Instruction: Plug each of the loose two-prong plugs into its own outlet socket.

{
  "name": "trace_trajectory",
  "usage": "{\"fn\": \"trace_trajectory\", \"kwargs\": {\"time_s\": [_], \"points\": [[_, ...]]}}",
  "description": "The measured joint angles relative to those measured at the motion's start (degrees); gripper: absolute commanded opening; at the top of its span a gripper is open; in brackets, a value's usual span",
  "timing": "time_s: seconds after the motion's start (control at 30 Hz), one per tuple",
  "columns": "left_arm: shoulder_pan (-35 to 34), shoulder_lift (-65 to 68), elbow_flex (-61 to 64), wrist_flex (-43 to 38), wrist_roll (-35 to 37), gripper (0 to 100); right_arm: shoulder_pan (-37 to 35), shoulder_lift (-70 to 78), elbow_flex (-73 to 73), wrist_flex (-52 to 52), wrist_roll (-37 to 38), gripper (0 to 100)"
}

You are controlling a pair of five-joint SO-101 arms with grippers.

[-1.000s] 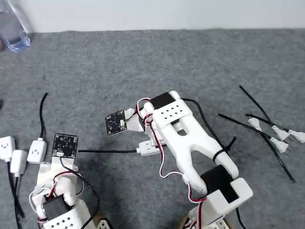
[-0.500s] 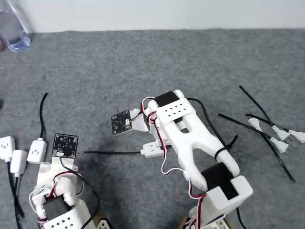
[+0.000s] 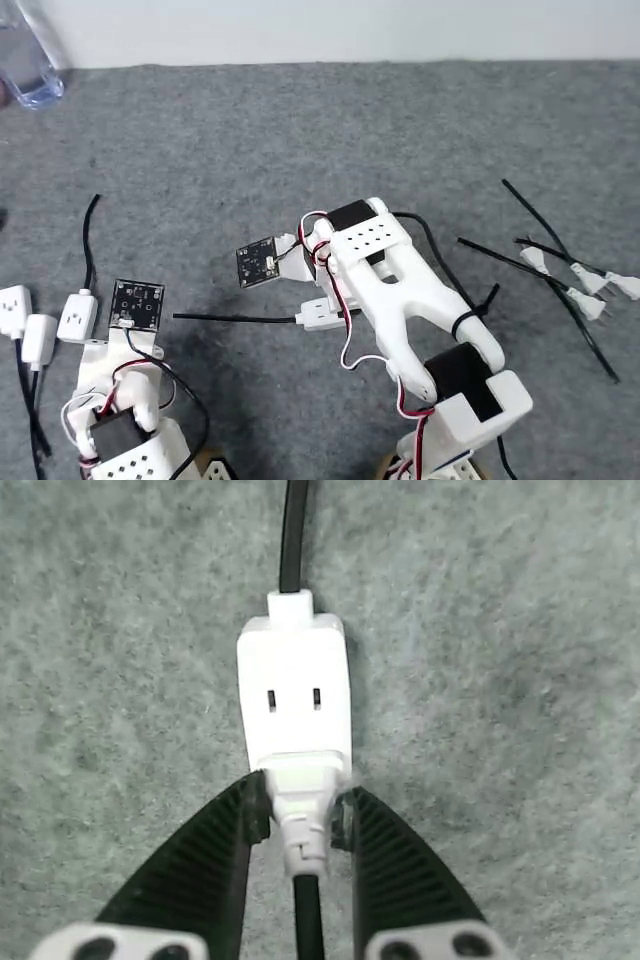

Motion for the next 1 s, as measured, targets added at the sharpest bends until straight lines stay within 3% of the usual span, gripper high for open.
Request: {"fn": "trace_trajectory", "kwargs": {"time_s": [0.83,0.9,1.0], "points": [[0.00,0.00,0.00,0.00,0.00,2,0.26,6.24,-0.97,-1.76,0.18,1.0],[0.00,0.00,0.00,0.00,0.00,2,0.26,6.24,-0.97,-1.76,-0.62,3.4],[0.00,0.00,0.00,0.00,0.00,2,-0.44,5.01,-0.79,-1.76,-4.31,16.1]]}}
